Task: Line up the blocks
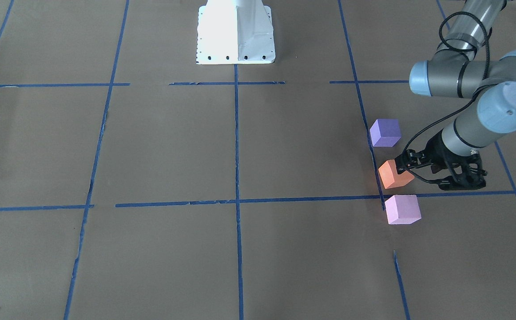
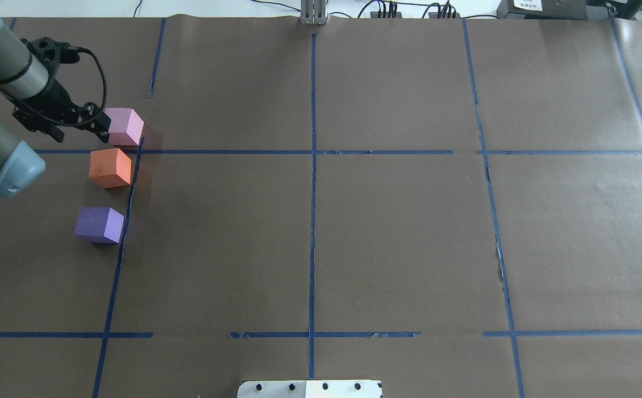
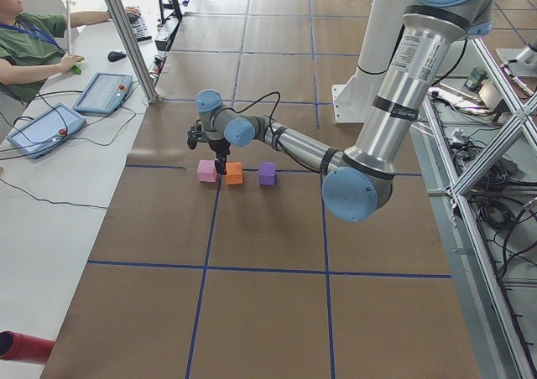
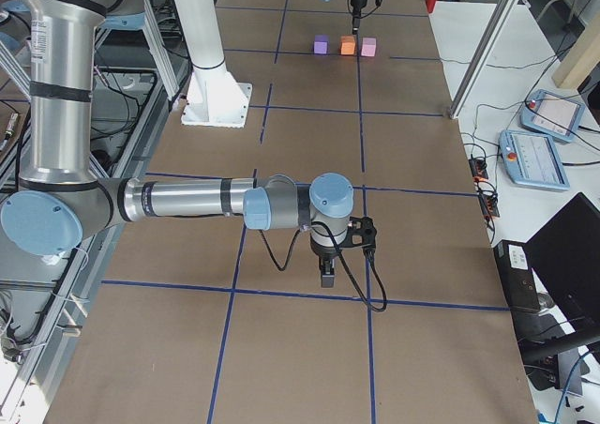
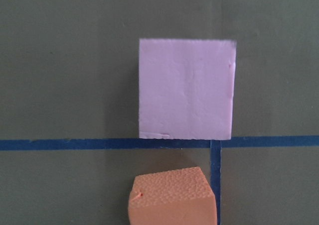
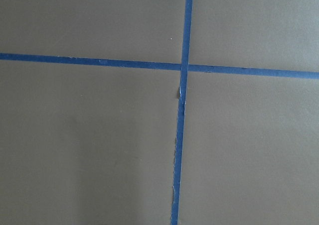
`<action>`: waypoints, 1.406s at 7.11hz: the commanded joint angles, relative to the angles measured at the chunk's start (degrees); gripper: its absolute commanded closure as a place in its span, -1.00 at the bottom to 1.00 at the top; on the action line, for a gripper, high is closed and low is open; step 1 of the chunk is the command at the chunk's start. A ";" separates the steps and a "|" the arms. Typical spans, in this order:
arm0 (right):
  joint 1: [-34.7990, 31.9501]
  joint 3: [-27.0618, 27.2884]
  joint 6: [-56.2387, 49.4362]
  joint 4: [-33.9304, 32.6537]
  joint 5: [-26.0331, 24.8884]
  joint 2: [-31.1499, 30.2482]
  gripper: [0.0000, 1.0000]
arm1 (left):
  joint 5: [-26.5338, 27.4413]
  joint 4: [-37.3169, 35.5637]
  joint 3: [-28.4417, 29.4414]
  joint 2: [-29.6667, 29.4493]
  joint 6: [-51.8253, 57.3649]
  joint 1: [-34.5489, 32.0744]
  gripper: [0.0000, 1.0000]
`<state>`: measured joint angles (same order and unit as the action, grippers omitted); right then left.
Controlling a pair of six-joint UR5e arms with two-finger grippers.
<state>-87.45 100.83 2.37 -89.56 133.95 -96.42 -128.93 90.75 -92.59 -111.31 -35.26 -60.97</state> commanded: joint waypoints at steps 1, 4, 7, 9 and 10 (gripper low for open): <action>0.00 -0.02 0.00 0.00 0.00 0.00 -1.00 | -0.01 -18.02 -7.15 0.39 24.76 -11.39 -1.00; 0.00 -0.02 0.00 0.00 0.00 0.00 -1.00 | -0.10 -17.36 -0.78 10.47 58.21 -27.32 -1.00; 0.00 -0.02 0.00 0.00 0.00 0.00 -1.00 | -6.71 -14.20 4.09 17.16 57.16 -28.85 -1.00; 0.00 -0.02 0.00 0.00 0.00 0.00 -1.00 | -11.17 -9.56 3.82 18.85 50.79 -31.30 -1.00; 0.00 -0.02 0.00 0.00 0.00 0.00 -1.00 | -11.08 -4.23 4.17 19.11 48.04 -31.40 -1.00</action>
<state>-87.45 100.81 2.37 -89.56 133.95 -96.42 -139.34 81.52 -88.64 -92.67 16.75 -91.73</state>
